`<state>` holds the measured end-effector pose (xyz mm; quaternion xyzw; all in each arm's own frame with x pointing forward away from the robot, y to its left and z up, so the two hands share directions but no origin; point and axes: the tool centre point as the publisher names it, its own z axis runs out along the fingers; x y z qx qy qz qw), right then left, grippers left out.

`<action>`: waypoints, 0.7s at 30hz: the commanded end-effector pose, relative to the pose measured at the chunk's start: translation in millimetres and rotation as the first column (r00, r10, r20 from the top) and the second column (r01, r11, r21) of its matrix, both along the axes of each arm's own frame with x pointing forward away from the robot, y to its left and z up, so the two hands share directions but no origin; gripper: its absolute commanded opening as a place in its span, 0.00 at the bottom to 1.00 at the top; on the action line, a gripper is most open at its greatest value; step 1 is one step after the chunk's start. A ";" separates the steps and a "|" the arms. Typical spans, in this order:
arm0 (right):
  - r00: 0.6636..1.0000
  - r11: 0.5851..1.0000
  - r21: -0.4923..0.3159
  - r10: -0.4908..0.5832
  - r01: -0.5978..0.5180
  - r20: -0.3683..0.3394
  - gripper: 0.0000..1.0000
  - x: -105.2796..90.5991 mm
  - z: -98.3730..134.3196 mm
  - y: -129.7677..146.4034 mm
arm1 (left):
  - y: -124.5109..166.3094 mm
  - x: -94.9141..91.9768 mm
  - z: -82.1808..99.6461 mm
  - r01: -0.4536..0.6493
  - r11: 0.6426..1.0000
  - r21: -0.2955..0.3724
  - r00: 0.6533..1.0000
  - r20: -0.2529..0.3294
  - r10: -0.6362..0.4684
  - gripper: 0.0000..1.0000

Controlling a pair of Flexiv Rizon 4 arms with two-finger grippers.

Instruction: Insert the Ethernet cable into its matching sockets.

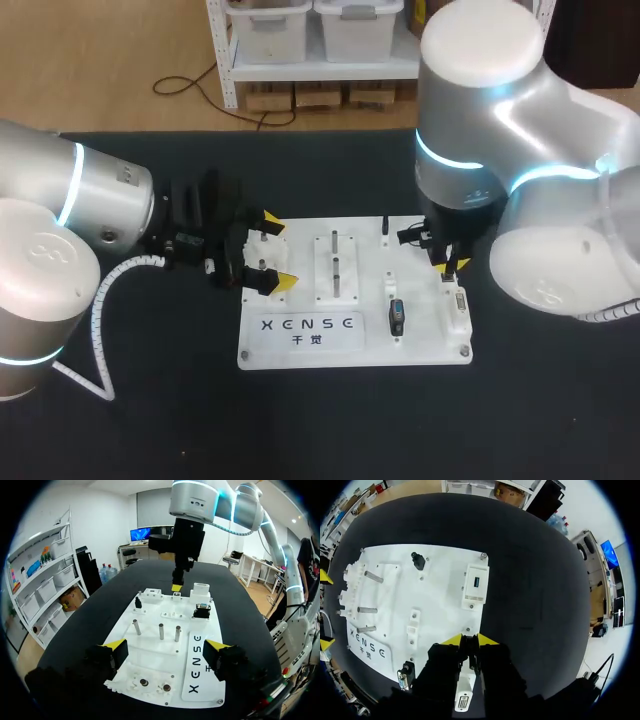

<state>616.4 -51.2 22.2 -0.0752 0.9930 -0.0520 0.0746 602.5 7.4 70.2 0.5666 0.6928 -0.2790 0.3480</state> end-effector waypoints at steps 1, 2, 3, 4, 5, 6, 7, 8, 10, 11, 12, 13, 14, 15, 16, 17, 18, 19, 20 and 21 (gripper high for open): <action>1.000 1.000 0.002 0.001 -0.001 0.016 0.00 -3.4 -12.6 -0.7 | 0.8 -0.8 -2.1 -0.001 1.000 -0.008 1.000 0.006 0.001 1.00; 1.000 1.000 0.003 0.002 -0.002 0.017 0.00 -3.4 -12.6 -0.6 | 0.8 -0.8 -2.1 -0.001 1.000 -0.008 1.000 0.006 0.001 1.00; 1.000 1.000 0.006 -0.001 0.001 0.017 0.00 -3.5 -12.6 -0.5 | 0.8 -0.8 -2.1 -0.001 1.000 -0.008 1.000 0.006 0.001 1.00; 1.000 1.000 0.009 -0.006 0.006 0.014 0.00 -3.6 -12.4 -0.5 | 0.8 -0.8 -2.1 -0.001 1.000 -0.008 1.000 0.006 0.001 1.00; 1.000 1.000 0.010 -0.005 0.005 0.014 0.00 -3.7 -12.1 -0.5 | 0.8 -0.8 -2.1 -0.001 1.000 -0.008 1.000 0.006 0.001 1.00; 1.000 1.000 0.010 -0.004 0.003 0.013 0.00 -3.8 -11.8 -0.5 | 0.8 -0.8 -2.1 -0.001 1.000 -0.008 1.000 0.006 0.001 1.00; 1.000 1.000 0.009 0.006 -0.006 0.022 0.00 -3.9 -10.1 -0.1 | 0.8 -0.8 -2.1 -0.001 1.000 -0.008 1.000 0.006 0.001 1.00; 0.999 1.000 0.006 0.017 -0.017 0.039 0.48 -2.7 -6.9 1.7 | 0.8 -0.8 -2.1 -0.001 1.000 -0.008 1.000 0.006 0.001 1.00; 0.999 1.000 0.024 0.004 -0.005 0.034 1.00 -1.7 -4.1 3.2 | 0.8 -0.8 -2.1 -0.001 1.000 -0.008 1.000 0.006 0.001 1.00; 0.999 1.000 0.021 0.010 -0.011 0.041 1.00 -1.0 -2.6 3.3 | 0.8 -0.8 -2.1 -0.001 1.000 -0.008 1.000 0.006 0.001 1.00; 0.999 1.000 0.027 0.014 -0.015 0.042 1.00 -0.4 -0.8 4.0 | 0.8 -0.8 -2.1 -0.001 1.000 -0.008 1.000 0.006 0.001 1.00; 0.999 1.000 0.027 0.010 -0.011 0.047 1.00 -0.2 1.5 3.7 | 0.8 -0.8 -2.1 -0.001 1.000 -0.008 1.000 0.006 0.001 1.00; 0.999 0.999 0.046 0.008 -0.011 0.050 1.00 0.0 3.8 3.9 | 0.8 -0.8 -2.1 -0.001 1.000 -0.008 1.000 0.006 0.001 1.00; 0.999 0.999 0.046 0.008 -0.011 0.050 1.00 0.0 3.8 3.9 | 0.8 -0.8 -2.1 -0.001 1.000 -0.008 1.000 0.006 0.001 1.00; 0.999 0.999 0.046 0.008 -0.011 0.050 1.00 0.0 3.8 3.9 | 0.8 -0.8 -2.1 -0.001 1.000 -0.008 1.000 0.006 0.001 1.00; 0.999 0.999 0.046 0.008 -0.011 0.050 1.00 0.0 3.8 3.9 | 0.8 -0.8 -2.1 -0.001 1.000 -0.008 1.000 0.006 0.001 1.00; 0.999 0.999 0.046 0.008 -0.011 0.050 1.00 0.0 3.8 3.9 | 0.8 -0.8 -2.1 -0.001 1.000 -0.008 1.000 0.006 0.001 1.00; 0.999 0.999 0.046 0.008 -0.011 0.050 1.00 0.0 3.8 3.9 | 0.8 -0.8 -2.1 -0.001 1.000 -0.008 1.000 0.006 0.001 1.00; 0.999 0.999 0.046 0.008 -0.011 0.050 1.00 0.0 3.8 3.9 | 0.8 -0.8 -2.1 -0.001 1.000 -0.008 1.000 0.006 0.001 1.00; 0.999 0.999 0.046 0.008 -0.011 0.050 1.00 0.0 3.8 3.9 | 0.8 -0.8 -2.1 -0.001 1.000 -0.008 1.000 0.006 0.001 1.00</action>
